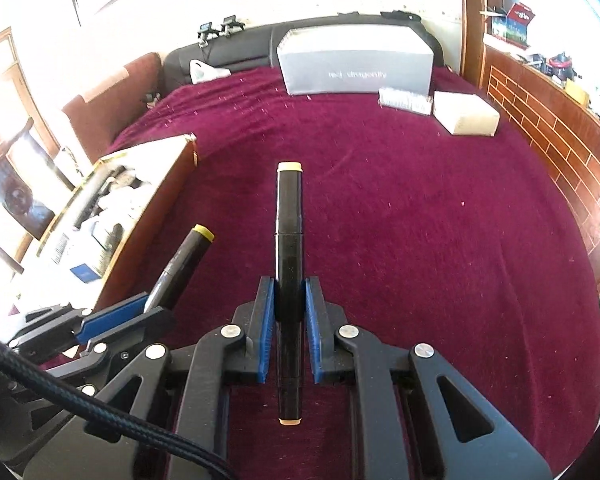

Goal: Organize objects
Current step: 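Carry the held markers toward the tray with both grippers, then lower the marker into the tray and open the right gripper while the left holds its marker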

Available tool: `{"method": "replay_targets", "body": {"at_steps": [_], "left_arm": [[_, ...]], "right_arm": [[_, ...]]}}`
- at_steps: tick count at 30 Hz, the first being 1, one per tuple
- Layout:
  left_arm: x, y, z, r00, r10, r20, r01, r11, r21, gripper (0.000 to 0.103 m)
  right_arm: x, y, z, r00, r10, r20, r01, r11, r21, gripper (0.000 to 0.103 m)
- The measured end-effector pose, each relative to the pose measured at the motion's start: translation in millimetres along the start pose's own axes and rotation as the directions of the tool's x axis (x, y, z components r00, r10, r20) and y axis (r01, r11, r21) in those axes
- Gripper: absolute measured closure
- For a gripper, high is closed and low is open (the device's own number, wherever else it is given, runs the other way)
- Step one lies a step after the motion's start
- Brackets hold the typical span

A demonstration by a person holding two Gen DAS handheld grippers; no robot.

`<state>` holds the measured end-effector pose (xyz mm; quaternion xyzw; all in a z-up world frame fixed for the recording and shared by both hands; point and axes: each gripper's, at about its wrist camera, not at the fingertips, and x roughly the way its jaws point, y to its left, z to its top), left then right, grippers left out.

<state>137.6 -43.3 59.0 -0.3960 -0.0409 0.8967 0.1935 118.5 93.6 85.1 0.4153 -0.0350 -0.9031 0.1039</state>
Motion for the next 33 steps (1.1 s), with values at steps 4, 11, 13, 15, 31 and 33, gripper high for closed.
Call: {"method": "replay_targets", "body": {"at_steps": [4,11,13,15,31,33], "left_arm": [[-11,7,2,0.999,0.000,0.036,0.000,1.000,-0.016,0.092],[-28,26,5,0.996,0.014,0.090,-0.009,0.998,-0.058,0.092],[-34,33,4,0.994,0.023,0.104,-0.016,0.997,-0.070,0.092],[-40,40,4,0.992,0.032,0.119,-0.022,0.996,-0.084,0.092],[-96,137,-11,0.966,0.146,0.213,-0.092,0.965,-0.247,0.091],[-102,150,-15,0.963,0.165,0.214,-0.104,0.957,-0.270,0.091]], "right_arm": [[-14,11,5,0.999,0.016,0.036,-0.016,1.000,-0.017,0.090],[-36,40,19,0.994,0.061,0.089,-0.054,0.996,-0.074,0.090],[-40,51,24,0.992,0.081,0.097,-0.072,0.993,-0.094,0.090],[-42,61,26,0.990,0.093,0.102,-0.082,0.991,-0.108,0.090],[-31,130,37,0.979,0.191,0.072,-0.176,0.967,-0.184,0.090],[-28,136,37,0.977,0.202,0.063,-0.187,0.964,-0.187,0.090]]}}
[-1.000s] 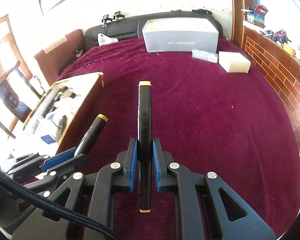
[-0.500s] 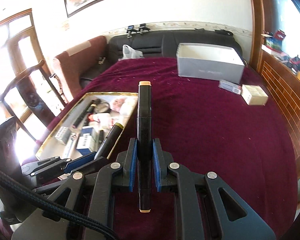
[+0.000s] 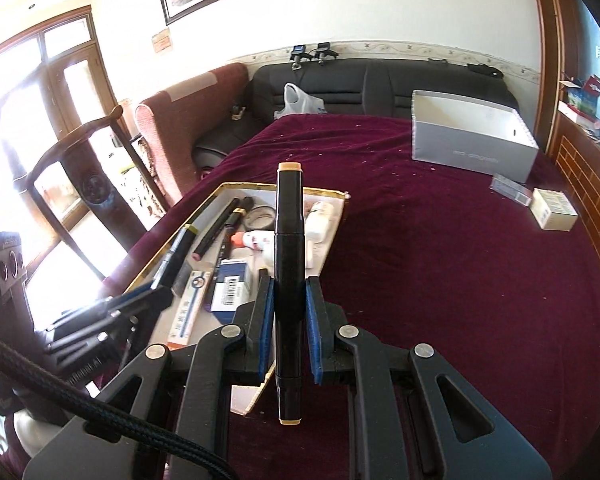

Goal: Organize objects
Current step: 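Lower the marker into the tray and open the right gripper while the left holds its marker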

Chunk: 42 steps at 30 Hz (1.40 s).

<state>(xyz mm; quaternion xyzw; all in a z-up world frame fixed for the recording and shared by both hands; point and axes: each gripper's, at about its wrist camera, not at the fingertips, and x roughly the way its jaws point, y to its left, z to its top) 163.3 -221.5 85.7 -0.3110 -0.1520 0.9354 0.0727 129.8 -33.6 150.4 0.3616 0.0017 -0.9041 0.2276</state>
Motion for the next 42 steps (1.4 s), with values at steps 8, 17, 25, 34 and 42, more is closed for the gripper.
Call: {"method": "replay_targets", "body": {"at_steps": [8,17,25,34,42], "left_arm": [[-17,50,0,0.997,0.071,0.024,-0.070,0.996,-0.063,0.091],[0,82,-6,0.993,0.118,-0.021,-0.119,0.988,-0.102,0.091],[19,87,-11,0.990,0.118,-0.074,-0.125,0.988,-0.093,0.091],[41,93,-9,0.984,0.125,-0.126,-0.137,0.987,-0.087,0.091],[52,91,-6,0.980,0.129,-0.149,-0.140,0.988,-0.063,0.091]], "right_arm": [[14,12,-2,0.998,0.053,-0.027,-0.053,0.999,0.011,0.090],[40,16,-10,0.990,0.109,-0.087,-0.106,0.993,0.045,0.090],[69,20,-21,0.981,0.131,-0.145,-0.122,0.990,0.066,0.090],[101,18,-23,0.969,0.144,-0.199,-0.128,0.988,0.088,0.090],[124,15,-23,0.961,0.126,-0.245,-0.106,0.990,0.093,0.090]]}}
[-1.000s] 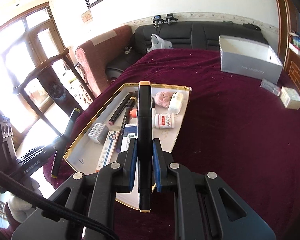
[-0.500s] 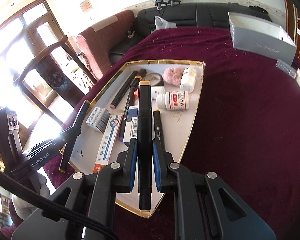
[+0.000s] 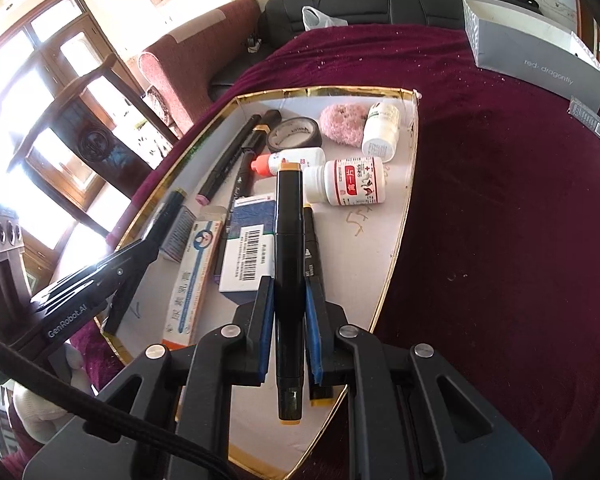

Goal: Organize objects
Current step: 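Lower the marker into the tray and open the right gripper while the left holds its marker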

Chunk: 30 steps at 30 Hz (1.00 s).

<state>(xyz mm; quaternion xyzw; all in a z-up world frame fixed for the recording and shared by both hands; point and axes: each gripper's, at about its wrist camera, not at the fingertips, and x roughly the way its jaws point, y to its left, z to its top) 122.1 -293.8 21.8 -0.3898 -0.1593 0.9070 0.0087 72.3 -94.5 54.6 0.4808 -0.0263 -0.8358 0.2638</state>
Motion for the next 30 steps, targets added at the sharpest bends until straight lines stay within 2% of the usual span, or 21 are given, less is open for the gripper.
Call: {"method": "replay_targets", "body": {"at_steps": [6,9,11,25,28,30], "left_arm": [[6,-2,-2,1.000,-0.003,-0.015,0.003,1.000,0.013,0.091],[7,-3,-1,1.000,-0.003,-0.019,0.003,1.000,0.019,0.091],[9,-4,-1,1.000,-0.003,-0.024,0.004,1.000,0.021,0.091],[26,-22,-5,0.997,-0.024,-0.071,0.027,0.999,0.046,0.091],[24,-22,-5,0.998,-0.019,-0.064,0.022,0.999,0.045,0.091],[21,-21,-7,0.998,-0.022,-0.063,0.025,0.999,0.043,0.091]], "right_arm": [[15,5,-2,0.999,0.011,-0.047,-0.011,1.000,-0.013,0.090],[26,11,-3,0.997,-0.012,-0.075,0.009,0.999,-0.033,0.090],[28,15,-2,0.997,-0.048,-0.065,0.044,0.997,-0.057,0.090],[31,1,11,0.987,-0.153,-0.049,0.150,0.986,-0.067,0.089],[33,4,13,0.987,-0.155,-0.046,0.151,0.985,-0.080,0.089],[34,6,12,0.991,-0.124,-0.053,0.120,0.989,-0.081,0.089]]}}
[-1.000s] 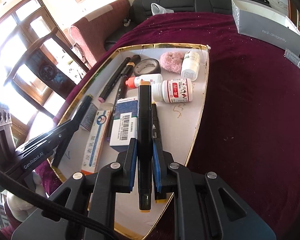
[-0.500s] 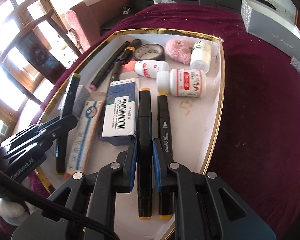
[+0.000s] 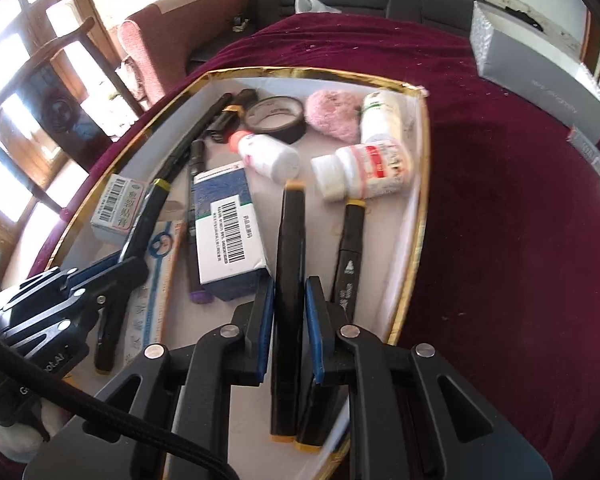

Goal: Organize objects
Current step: 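Lower the marker into the tray and open the right gripper while the left holds its marker, then lower the marker into the tray and open the left gripper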

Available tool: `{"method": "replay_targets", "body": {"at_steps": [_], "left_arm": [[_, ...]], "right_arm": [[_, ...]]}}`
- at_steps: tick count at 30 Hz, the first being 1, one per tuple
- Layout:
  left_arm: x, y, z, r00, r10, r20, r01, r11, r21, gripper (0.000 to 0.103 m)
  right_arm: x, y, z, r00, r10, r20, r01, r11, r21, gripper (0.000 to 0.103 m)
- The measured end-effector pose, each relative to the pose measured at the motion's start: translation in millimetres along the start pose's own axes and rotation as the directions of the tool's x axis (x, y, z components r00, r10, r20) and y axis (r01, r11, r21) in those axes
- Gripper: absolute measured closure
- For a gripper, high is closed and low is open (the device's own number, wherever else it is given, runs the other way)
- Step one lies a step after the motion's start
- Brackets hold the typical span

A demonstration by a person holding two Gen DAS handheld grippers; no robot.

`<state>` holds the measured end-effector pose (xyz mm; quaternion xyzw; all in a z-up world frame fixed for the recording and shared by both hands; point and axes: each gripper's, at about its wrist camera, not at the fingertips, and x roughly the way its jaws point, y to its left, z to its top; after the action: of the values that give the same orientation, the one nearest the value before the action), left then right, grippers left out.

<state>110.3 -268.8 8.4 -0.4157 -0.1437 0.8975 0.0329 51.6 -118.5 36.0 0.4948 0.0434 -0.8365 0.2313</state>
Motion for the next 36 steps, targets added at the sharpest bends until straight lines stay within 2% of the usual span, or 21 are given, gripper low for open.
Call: {"method": "replay_targets", "body": {"at_steps": [2,8,11,14,19,22,23,25,27,29,30,31,33,34,36], "left_arm": [[-3,1,-3,1.000,-0.003,-0.001,0.003,1.000,-0.001,0.091],[-10,3,-10,1.000,0.002,-0.008,-0.002,1.000,-0.014,0.091],[-9,4,-11,1.000,0.016,-0.013,-0.016,1.000,-0.021,0.091],[-6,0,-8,0.999,0.041,-0.017,-0.041,0.999,-0.003,0.091],[1,-6,-3,0.998,0.061,-0.027,-0.060,0.998,0.024,0.091],[6,-10,0,0.997,0.068,-0.028,-0.067,0.997,0.035,0.091],[6,-11,-1,0.997,0.068,-0.028,-0.067,0.997,0.037,0.091],[8,-14,1,0.997,0.071,-0.028,-0.070,0.997,0.040,0.091],[10,-16,2,0.997,0.075,-0.028,-0.074,0.996,0.043,0.091],[11,-17,2,0.997,0.077,-0.028,-0.076,0.996,0.039,0.091],[12,-18,2,0.996,0.080,-0.029,-0.078,0.996,0.040,0.091],[13,-19,2,0.996,0.082,-0.029,-0.081,0.996,0.041,0.091],[14,-21,3,0.996,0.090,-0.026,-0.089,0.995,0.045,0.091],[14,-21,3,0.995,0.093,-0.026,-0.092,0.995,0.047,0.091],[15,-22,2,0.995,0.100,-0.021,-0.099,0.994,0.049,0.091]], "right_arm": [[0,2,-2,1.000,0.022,-0.001,-0.022,1.000,-0.013,0.089],[-2,9,-6,1.000,0.020,0.001,-0.020,0.999,-0.033,0.087],[-1,11,-8,1.000,0.024,-0.001,-0.024,0.999,-0.041,0.080],[-1,14,-9,1.000,0.018,0.004,-0.017,0.999,-0.046,0.078],[-8,2,-9,0.999,0.028,0.027,-0.028,1.000,0.010,0.078],[-24,-9,-9,0.996,0.053,0.076,-0.057,0.996,0.061,0.077],[-31,-13,-9,0.994,0.053,0.097,-0.061,0.995,0.077,0.076],[-47,-21,-9,0.988,0.043,0.149,-0.060,0.992,0.108,0.060],[-68,-29,-11,0.974,0.013,0.225,-0.044,0.990,0.135,0.052],[-91,-31,-15,0.950,-0.040,0.310,-0.005,0.990,0.142,0.048],[-103,-30,-18,0.930,-0.083,0.358,0.033,0.989,0.143,0.040],[-114,-29,-21,0.908,-0.123,0.401,0.070,0.987,0.145,0.027],[-132,-28,-28,0.853,-0.196,0.483,0.131,0.977,0.166,0.016],[-138,-29,-31,0.835,-0.201,0.511,0.129,0.976,0.174,0.016],[-143,-37,-35,0.822,-0.162,0.546,0.067,0.980,0.189,0.016]]}}
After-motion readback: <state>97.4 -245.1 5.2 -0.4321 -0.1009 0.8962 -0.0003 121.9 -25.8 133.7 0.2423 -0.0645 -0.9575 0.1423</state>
